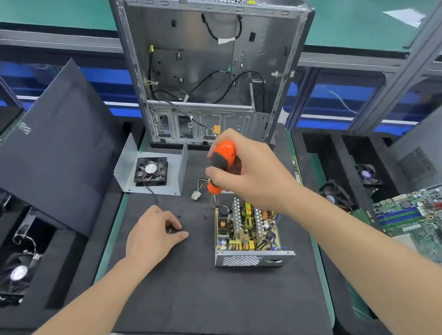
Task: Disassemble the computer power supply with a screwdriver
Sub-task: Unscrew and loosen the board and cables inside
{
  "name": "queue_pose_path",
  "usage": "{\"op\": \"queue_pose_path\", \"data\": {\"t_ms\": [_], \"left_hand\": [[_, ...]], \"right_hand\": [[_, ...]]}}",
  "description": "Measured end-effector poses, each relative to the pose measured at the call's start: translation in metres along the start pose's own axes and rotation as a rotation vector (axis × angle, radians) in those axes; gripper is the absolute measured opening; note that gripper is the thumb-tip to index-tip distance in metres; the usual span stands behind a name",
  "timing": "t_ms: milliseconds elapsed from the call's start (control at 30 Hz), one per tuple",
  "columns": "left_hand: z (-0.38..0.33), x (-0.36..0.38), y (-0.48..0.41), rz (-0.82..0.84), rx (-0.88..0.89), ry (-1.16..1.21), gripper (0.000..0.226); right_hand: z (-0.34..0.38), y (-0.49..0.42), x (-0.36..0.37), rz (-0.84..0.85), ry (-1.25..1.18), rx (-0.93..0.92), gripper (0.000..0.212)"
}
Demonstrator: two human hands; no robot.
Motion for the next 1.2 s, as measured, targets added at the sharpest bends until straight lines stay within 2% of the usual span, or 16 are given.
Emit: {"op": "queue_pose_path", "data": {"t_ms": [200, 367, 533, 667, 800, 933, 1033, 1200], "left_hand": [[-0.01, -0.006, -0.001, -0.003, 0.023, 0.02, 0.022], [-0.059, -0.02, -0.009, -0.095, 0.124, 0.221, 0.011], [-0.135, -0.018, -0.013, -0.007, 0.308, 0.337, 0.011], [-0.183, -0.005, -0.013, 0.057, 0.437, 0.29, 0.025], [-0.203, 0.008, -0.014, 0.091, 0.489, 0.239, 0.031], [-0.193, 0.007, -0.02, 0.003, 0.491, 0.032, 0.045], [-0.178, 0.0, -0.028, 0.033, 0.473, -0.192, 0.061], [-0.17, -0.005, -0.032, -0.032, 0.57, -0.484, 0.061]], "right_hand": [[-0.007, 0.008, -0.014, -0.044, -0.073, 0.099, 0.023], [-0.022, 0.021, -0.038, -0.141, -0.054, 0.179, 0.023], [-0.075, 0.053, -0.066, -0.289, -0.044, 0.397, 0.021], [-0.127, 0.096, -0.065, -0.405, -0.073, 0.572, 0.022], [-0.164, 0.139, -0.043, -0.503, -0.094, 0.709, 0.022], [-0.178, 0.155, -0.016, -0.409, -0.014, 0.724, 0.023], [-0.179, 0.153, 0.0, -0.276, 0.115, 0.653, 0.024], [-0.176, 0.145, 0.006, -0.132, 0.228, 0.649, 0.011]]}}
Point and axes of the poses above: each hand's wrist, its own y-axis away from the middle knuckle, its own x-axis out of the palm, z = x × y, the point moved 4 cm from there along -y, towards the middle knuckle
